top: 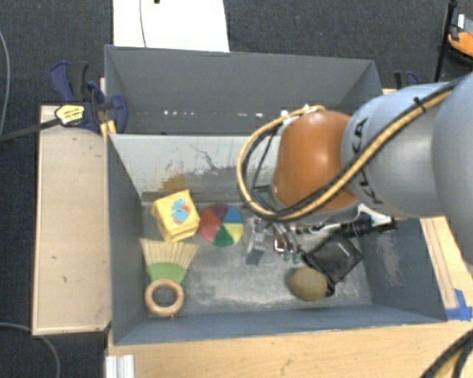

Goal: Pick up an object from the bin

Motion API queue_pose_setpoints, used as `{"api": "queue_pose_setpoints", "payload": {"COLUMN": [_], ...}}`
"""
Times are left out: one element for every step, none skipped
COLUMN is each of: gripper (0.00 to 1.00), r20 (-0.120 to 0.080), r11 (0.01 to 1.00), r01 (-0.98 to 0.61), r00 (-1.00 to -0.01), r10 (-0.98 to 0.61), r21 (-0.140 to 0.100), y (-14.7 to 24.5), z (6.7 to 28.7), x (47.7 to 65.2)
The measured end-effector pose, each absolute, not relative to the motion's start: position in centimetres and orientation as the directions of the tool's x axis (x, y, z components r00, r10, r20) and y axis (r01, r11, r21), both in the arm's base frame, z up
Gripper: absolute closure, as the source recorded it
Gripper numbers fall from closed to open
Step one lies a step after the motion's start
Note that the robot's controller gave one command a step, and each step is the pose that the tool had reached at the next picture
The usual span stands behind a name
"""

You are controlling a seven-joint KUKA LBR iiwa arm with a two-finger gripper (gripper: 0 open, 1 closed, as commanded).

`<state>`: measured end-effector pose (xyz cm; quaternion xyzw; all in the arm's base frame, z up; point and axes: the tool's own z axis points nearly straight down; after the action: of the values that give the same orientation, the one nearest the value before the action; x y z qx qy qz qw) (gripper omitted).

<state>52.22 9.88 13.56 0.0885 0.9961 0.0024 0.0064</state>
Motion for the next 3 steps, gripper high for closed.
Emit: {"api": "queue_pose_setpoints", "payload": {"gripper": [1.0, 1.0, 1.0], "r20": [-0.012, -0.015, -0.016], "r11": [0.971, 0.996, 0.993], "r01": [0.237, 0.092, 0.12], "r00": [-0.971, -0.996, -0.993], "r10": [0.237, 0.092, 0.12], "r21": [0.008, 0.006, 0.006], "y": [8.1, 4.8, 3.0], "z": [14.5, 13.6, 13.9], "x": [52.7, 53.6, 56.2]}}
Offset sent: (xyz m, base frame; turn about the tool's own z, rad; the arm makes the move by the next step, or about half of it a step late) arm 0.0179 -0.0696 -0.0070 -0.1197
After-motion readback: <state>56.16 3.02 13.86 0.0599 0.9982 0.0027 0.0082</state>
